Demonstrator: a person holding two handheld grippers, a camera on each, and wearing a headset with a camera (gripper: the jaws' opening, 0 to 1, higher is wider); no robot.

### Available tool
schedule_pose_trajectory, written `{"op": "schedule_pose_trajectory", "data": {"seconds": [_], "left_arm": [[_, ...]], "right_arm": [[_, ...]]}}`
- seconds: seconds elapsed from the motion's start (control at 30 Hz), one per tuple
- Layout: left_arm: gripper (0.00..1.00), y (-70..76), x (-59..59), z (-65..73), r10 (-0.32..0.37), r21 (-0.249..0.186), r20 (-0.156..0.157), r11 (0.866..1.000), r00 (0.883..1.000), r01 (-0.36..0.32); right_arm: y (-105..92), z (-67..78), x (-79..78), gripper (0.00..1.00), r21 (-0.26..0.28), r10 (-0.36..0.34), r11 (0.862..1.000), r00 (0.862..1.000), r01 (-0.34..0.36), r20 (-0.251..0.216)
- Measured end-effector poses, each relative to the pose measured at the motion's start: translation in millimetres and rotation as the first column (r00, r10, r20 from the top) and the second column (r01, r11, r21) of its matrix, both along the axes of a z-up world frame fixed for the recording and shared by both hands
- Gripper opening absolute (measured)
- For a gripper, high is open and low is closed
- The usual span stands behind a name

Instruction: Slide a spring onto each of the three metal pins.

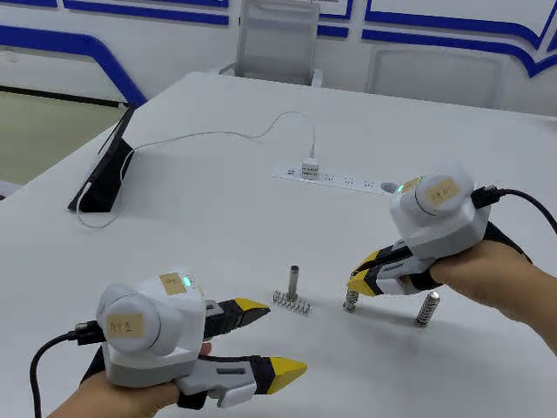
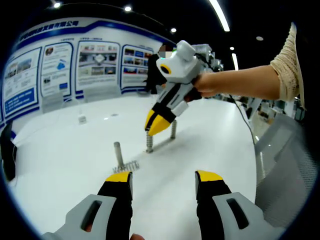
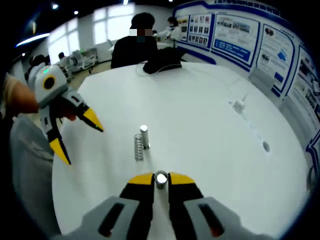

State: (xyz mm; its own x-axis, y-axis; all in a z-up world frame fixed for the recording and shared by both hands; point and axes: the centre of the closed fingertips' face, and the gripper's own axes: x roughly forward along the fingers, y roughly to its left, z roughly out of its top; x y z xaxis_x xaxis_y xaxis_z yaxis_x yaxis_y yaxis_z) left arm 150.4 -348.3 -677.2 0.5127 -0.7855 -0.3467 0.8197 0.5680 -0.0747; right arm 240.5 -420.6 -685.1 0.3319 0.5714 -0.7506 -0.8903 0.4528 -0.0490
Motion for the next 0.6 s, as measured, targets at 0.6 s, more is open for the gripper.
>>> {"op": "schedule_pose_trajectory", "data": {"seconds": [0.6], "left_arm": [[0.51, 1.3, -0.5, -1.0, 0.002, 0.000, -0.002, 1.000, 1.000, -0.002]], "right_arm": [[-3.2, -12.7, 0.2, 0.12, -0.014, -0.009, 1.000, 1.000, 0.009, 0.002]]}}
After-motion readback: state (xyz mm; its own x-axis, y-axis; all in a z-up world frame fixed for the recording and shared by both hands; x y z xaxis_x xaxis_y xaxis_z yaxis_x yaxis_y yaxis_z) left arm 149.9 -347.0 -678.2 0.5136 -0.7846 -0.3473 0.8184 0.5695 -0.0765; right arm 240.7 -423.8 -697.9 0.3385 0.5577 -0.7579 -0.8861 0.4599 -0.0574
